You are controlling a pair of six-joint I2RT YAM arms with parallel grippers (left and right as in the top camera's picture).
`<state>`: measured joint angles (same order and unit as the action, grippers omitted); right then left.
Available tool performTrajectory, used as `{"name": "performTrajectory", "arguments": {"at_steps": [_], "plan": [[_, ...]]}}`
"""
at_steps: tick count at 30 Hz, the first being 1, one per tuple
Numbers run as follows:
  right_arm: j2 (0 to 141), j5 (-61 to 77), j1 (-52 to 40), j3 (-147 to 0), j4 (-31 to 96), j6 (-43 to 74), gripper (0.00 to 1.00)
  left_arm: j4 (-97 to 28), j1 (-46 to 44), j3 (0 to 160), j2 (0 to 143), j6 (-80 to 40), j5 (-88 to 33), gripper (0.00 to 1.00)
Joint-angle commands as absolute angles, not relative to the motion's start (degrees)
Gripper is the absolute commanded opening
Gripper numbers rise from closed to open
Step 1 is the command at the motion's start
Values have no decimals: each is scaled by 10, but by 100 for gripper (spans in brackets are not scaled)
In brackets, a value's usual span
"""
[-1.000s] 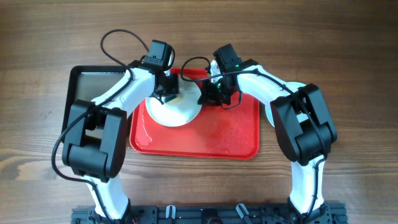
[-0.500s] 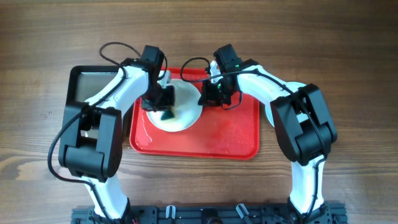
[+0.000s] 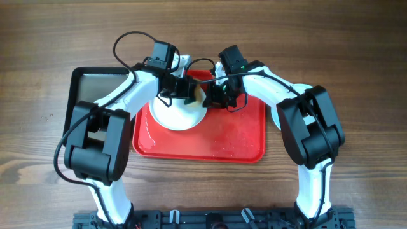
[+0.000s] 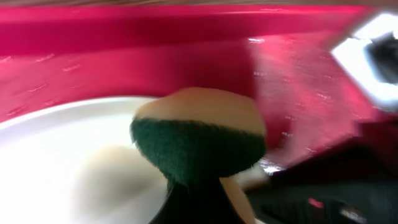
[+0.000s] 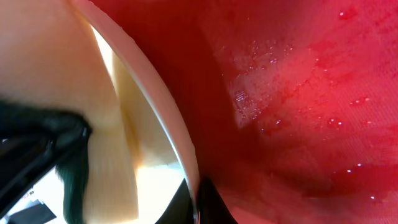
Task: Clean dirty plates on tray and stack at the side
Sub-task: 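Keep scrubbing the white plate with the left-gripper sponge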
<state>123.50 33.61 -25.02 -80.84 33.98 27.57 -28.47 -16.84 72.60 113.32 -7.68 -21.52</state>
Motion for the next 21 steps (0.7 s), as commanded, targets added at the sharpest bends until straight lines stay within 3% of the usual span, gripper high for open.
{"name": "performTrajectory", "arguments": {"at_steps": [1,6,11,15,19,21], "plan": [[1256,316,-247,-801,341,278,4,-338,-167,724,1141,-192,58,4],[1256,316,-247,-801,341,276,4,-440,-167,724,1141,-256,249,4],[1256,316,-247,-801,341,276,4,-496,-167,724,1141,-275,254,4],[1256,316,-247,-801,341,276,4,-515,-167,724,1141,-243,81,4],[1256,316,-247,-801,340,276,4,-481,-171,724,1141,-184,-234,4],[1256,320,-247,-801,340,276,4,-454,-182,724,1141,-184,-245,4]]}}
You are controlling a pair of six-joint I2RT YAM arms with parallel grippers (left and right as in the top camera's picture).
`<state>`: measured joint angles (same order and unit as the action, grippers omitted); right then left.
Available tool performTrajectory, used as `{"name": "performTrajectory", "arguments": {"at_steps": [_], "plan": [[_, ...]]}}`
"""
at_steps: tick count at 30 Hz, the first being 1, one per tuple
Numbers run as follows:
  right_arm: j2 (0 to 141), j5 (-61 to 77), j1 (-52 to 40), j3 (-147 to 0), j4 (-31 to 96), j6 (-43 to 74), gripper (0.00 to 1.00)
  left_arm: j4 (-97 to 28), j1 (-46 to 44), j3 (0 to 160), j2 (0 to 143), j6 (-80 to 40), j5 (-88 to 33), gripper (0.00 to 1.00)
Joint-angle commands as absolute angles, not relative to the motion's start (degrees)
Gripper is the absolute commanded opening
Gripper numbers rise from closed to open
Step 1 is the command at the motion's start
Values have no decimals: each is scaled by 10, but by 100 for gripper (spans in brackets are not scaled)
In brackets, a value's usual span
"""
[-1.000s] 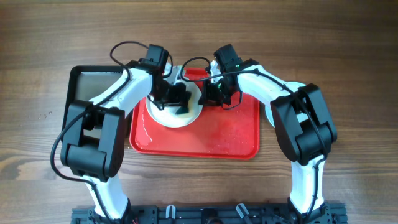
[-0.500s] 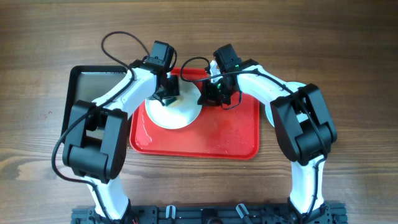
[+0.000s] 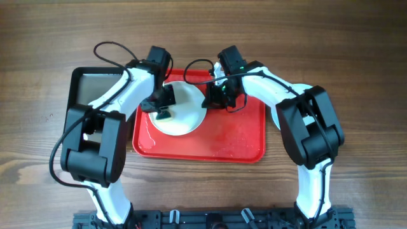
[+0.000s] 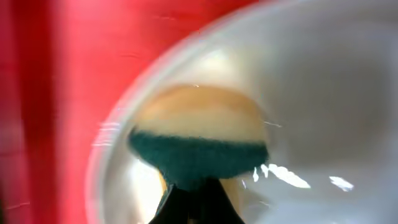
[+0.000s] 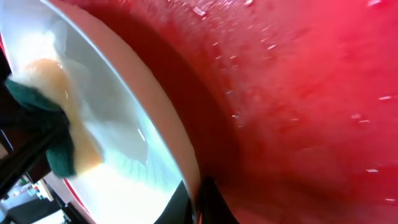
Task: Clean dirty plates on tray and stack at the side
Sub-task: 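Keep scrubbing the white plate with the left-gripper sponge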
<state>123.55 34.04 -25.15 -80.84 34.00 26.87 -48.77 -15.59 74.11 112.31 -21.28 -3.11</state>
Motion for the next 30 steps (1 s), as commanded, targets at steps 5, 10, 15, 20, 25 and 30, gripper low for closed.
{"name": "performTrajectory", "arguments": {"at_steps": [5,10,15,20,25,30], "plan": [[1256,324,-247,-801,342,277,4,-370,-212,722,1165,-204,-211,4],[1256,323,-247,-801,338,280,4,-368,-213,724,1174,-203,-216,4],[1256,322,-247,-801,338,283,4,-353,-210,724,1174,-154,-286,4],[1256,317,-247,-801,339,285,4,-316,-193,724,1174,-149,-326,4],[1256,317,-247,-801,341,285,4,-280,-176,724,1174,-161,-305,4],[1256,315,-247,-801,342,285,4,-303,-145,724,1174,-233,-20,4]]}}
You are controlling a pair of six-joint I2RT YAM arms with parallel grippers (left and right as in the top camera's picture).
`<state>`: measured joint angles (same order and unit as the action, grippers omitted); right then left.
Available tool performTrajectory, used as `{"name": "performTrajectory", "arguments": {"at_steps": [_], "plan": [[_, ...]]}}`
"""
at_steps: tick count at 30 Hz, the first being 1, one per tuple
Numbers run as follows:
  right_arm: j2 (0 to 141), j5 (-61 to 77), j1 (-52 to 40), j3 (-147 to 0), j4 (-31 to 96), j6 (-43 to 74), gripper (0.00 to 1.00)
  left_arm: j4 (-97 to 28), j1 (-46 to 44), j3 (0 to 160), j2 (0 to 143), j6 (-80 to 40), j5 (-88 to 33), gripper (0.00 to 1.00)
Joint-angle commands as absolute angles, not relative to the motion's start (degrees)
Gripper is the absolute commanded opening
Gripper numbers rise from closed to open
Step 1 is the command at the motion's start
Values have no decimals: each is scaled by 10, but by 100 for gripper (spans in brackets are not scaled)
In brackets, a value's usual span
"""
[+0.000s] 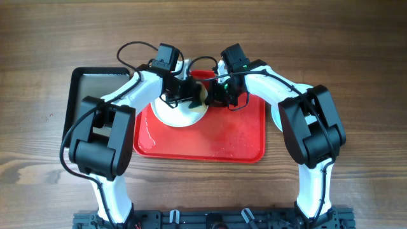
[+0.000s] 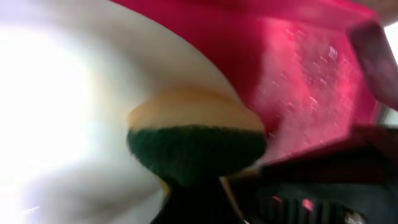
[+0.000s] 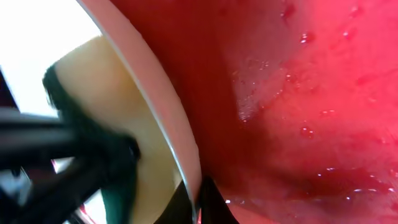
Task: Clean dirty plates on tray and stack at the side
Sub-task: 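Keep scrubbing the white plate with the left-gripper sponge, then lift the sponge off the white plate and move the left arm back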
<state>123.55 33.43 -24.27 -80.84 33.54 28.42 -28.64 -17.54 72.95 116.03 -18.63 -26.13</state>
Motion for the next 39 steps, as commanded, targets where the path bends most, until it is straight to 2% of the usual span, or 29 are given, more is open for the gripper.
{"name": "performTrajectory", "arguments": {"at_steps": [1,4,10,16,18,22,23,30,34,39], "plan": [[1256,315,-247,-801,343,285,4,-312,-135,724,1174,-233,40,4],[1256,313,-247,-801,344,285,4,-347,-107,724,1174,-232,126,4],[1256,310,-247,-801,343,287,4,-450,-89,724,1174,-228,103,4],[1256,309,-247,-801,343,287,4,-506,-103,724,1174,-113,-110,4],[1256,309,-247,-801,343,287,4,-515,-104,724,1174,-44,-234,4],[1256,309,-247,-801,343,287,4,-518,-104,724,1174,41,-402,4],[1256,309,-247,-801,343,287,4,-514,-104,724,1174,43,-411,4],[1256,309,-247,-801,341,287,4,-432,-115,724,1174,21,-392,4],[1256,309,-247,-801,341,287,4,-336,-136,724,1174,-87,-288,4],[1256,309,-247,-801,341,287,4,-264,-161,724,1174,-148,-173,4]]}}
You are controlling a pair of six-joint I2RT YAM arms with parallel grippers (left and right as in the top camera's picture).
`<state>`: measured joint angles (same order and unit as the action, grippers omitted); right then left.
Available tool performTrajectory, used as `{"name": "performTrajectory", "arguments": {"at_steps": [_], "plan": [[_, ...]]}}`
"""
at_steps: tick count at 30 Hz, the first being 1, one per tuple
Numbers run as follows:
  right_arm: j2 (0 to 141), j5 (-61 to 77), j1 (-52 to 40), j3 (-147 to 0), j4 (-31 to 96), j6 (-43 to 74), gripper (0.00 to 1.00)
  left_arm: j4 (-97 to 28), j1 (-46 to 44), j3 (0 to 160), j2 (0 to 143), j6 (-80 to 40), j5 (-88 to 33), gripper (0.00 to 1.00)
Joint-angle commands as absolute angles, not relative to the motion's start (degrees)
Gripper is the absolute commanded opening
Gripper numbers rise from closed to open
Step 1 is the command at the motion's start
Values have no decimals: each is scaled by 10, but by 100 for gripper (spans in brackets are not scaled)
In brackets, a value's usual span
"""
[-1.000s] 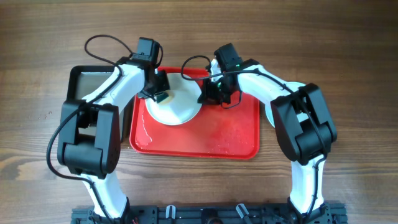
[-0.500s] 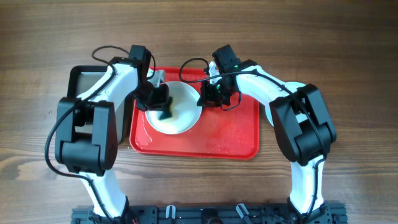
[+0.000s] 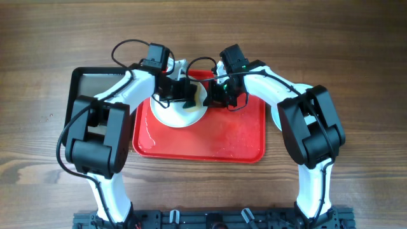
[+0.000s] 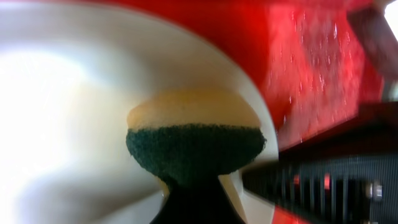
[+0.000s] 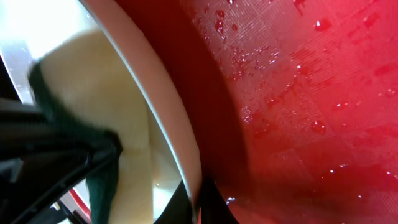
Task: Clean dirty plates on tray and stack at the side
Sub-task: 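Lift the sponge off the white plate and move the left arm back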
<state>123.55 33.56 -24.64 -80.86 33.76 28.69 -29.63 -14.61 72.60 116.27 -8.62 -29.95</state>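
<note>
A white plate (image 3: pixel 177 114) sits tilted on the wet red tray (image 3: pixel 235 137), its right rim lifted. My right gripper (image 3: pixel 213 97) is shut on that rim (image 5: pixel 180 146), seen edge-on in the right wrist view. My left gripper (image 3: pixel 184 93) is shut on a yellow and green sponge (image 4: pixel 194 142), which presses on the plate's inner face (image 4: pixel 68 124) near the right rim. The sponge (image 5: pixel 118 155) also shows behind the rim in the right wrist view.
A dark tray (image 3: pixel 89 86) lies left of the red tray, partly under the left arm. Water drops cover the red tray's floor (image 5: pixel 298 99). Both arms cross over the tray's far half. Wooden tabletop (image 3: pixel 356 57) surrounds everything.
The left arm's wrist has shifted slightly left and the sponge sits a little further in from the plate's right rim. The right gripper still holds the rim in the same place.
The sponge was first at the plate's right side by the right gripper. Then it was at the plate's left part. After that it was back at the right side, where it is now. The right gripper held the rim, plate tilted, throughout.
</note>
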Motion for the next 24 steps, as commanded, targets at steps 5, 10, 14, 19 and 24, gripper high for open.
{"name": "performTrajectory", "arguments": {"at_steps": [5,10,14,19,24], "plan": [[1256,309,-247,-801,341,286,4,-274,-184,725,1174,-206,92,4],[1256,309,-247,-801,341,287,4,-355,-182,740,1174,-261,235,4],[1256,309,-247,-801,341,286,4,-437,-174,779,1174,-262,243,4],[1256,309,-247,-801,342,286,4,-593,-171,884,1174,-226,150,4],[1256,309,-247,-801,344,286,4,-720,-150,1002,1174,-182,50,4]]}}
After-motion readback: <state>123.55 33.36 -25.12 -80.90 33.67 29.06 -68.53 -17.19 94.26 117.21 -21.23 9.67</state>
